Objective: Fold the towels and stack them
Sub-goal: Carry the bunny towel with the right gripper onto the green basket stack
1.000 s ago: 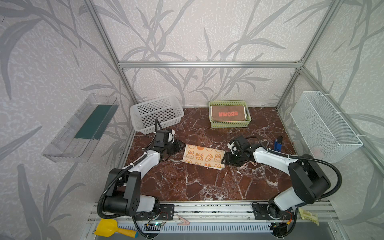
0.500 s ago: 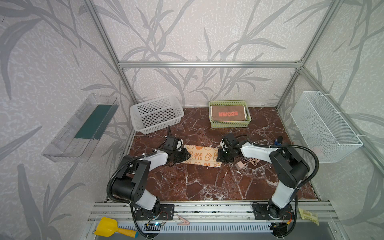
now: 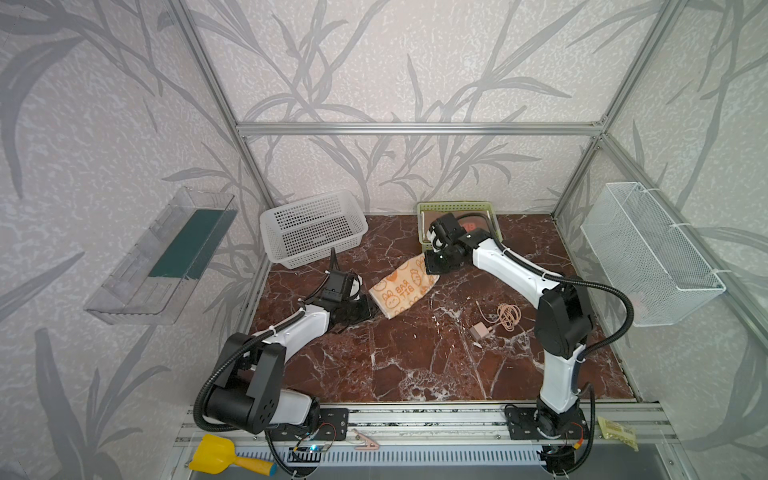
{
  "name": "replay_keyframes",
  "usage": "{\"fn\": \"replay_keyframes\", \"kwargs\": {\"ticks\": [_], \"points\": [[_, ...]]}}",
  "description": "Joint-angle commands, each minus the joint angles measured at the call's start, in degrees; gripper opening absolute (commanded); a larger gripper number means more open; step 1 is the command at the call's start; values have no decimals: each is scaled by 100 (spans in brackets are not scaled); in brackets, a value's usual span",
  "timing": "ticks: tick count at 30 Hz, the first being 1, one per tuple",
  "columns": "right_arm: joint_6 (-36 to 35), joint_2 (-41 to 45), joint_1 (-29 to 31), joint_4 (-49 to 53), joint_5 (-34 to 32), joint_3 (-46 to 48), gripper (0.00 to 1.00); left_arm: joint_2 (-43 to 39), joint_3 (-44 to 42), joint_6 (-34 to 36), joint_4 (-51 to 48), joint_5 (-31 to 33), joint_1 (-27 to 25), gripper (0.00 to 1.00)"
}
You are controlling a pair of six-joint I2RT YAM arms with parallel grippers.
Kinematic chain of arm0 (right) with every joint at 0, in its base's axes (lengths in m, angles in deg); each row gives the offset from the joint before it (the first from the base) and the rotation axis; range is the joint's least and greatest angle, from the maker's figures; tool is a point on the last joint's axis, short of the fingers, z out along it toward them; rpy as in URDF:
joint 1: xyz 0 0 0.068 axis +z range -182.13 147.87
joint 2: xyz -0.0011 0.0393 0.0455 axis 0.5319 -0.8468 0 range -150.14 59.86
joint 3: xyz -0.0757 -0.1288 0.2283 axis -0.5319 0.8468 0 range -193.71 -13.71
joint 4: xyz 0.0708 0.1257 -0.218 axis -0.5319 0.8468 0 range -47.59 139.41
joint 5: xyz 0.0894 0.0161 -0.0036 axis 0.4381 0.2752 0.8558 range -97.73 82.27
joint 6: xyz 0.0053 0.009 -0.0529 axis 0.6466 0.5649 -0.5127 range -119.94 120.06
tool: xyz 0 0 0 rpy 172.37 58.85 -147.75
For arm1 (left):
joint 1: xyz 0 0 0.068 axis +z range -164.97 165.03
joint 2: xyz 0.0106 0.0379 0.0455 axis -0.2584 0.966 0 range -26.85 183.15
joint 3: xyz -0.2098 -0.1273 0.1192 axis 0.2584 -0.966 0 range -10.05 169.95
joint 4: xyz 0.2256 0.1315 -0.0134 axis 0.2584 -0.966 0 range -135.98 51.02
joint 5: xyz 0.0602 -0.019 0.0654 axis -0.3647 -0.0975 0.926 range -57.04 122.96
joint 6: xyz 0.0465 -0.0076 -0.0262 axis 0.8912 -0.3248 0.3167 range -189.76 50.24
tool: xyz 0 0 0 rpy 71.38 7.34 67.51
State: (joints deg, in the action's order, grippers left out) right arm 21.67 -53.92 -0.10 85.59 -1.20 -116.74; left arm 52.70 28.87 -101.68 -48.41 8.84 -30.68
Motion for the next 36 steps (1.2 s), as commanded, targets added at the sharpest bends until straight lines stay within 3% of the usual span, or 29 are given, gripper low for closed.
{"fn": "replay_keyframes", "kwargs": {"ticks": [1,9,15,17,25,32,36], "points": [[-877,-450,-163,1243,-425,-1145,0,-49,303,9,-62,221,41,39],[-1610,-1801,-613,1466,-408,-4180,0,743,780,-90,124,-188,58,39],[-1405,-2858,-1357,1693,18,-5869,0,1028,869,-129,30,-139,54,39],[-1308,-2935,-1604,1584,151,-5860,0,1110,898,-127,-4,-104,59,39],[-831,-2762,-2486,136,492,-4278,0,1670,1247,-107,-177,-162,59,38],[-736,-3431,-2893,543,561,-4761,0,1875,1380,-233,-96,-190,49,38],[-744,-3142,-2904,309,627,-4106,0,1953,1459,-312,-33,-203,16,38]]}}
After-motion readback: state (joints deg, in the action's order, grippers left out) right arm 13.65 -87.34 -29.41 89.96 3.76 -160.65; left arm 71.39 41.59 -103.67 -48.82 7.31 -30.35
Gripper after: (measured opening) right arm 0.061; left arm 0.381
